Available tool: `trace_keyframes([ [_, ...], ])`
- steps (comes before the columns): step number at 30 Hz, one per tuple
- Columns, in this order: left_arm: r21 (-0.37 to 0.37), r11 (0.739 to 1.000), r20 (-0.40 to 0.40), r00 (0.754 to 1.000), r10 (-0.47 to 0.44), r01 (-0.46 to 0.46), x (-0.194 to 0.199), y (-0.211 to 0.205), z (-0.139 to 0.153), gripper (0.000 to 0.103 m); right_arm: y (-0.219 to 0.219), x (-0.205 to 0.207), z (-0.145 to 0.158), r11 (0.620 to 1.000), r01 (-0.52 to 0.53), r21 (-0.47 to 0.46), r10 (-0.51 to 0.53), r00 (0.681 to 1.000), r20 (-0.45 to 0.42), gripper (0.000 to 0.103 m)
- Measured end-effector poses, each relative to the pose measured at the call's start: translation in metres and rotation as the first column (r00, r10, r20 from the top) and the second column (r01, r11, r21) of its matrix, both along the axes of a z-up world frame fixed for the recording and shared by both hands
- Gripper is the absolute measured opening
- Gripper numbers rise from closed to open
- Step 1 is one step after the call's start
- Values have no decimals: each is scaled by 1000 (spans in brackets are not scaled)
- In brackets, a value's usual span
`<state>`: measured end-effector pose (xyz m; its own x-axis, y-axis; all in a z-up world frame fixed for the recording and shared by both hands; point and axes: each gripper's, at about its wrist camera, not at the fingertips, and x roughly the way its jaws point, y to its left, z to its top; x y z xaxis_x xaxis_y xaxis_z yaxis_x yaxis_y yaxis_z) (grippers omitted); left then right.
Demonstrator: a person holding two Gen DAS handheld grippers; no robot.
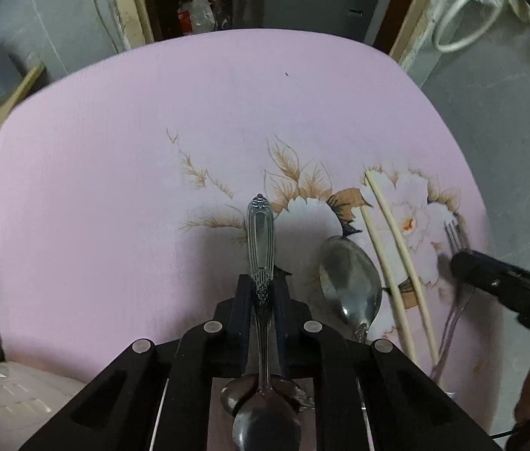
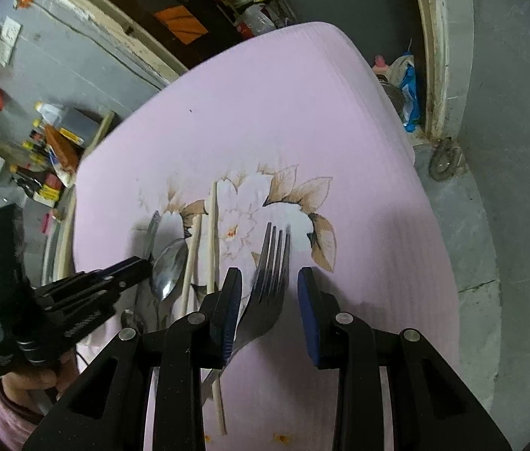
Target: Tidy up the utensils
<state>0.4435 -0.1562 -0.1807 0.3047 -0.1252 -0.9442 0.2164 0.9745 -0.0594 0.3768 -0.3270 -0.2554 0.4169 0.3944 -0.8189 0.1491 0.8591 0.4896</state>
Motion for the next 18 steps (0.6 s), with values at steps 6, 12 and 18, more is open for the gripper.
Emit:
trace_keyframes([
  [6,-100,995,-9,1000,13,-14,-7,13,-1,10,2,-3,5,998,-18,-60,17,1000,-17,4],
  [12,-167,986,-21,1000,4,-8,-24,18,0,10,-4,-25,6,999,5,32,-5,1000,17,3],
  [18,-226,974,28,999,-24,30,-50,21,13,10,-3,-51,12,997,9,77,-16,996,85,2],
])
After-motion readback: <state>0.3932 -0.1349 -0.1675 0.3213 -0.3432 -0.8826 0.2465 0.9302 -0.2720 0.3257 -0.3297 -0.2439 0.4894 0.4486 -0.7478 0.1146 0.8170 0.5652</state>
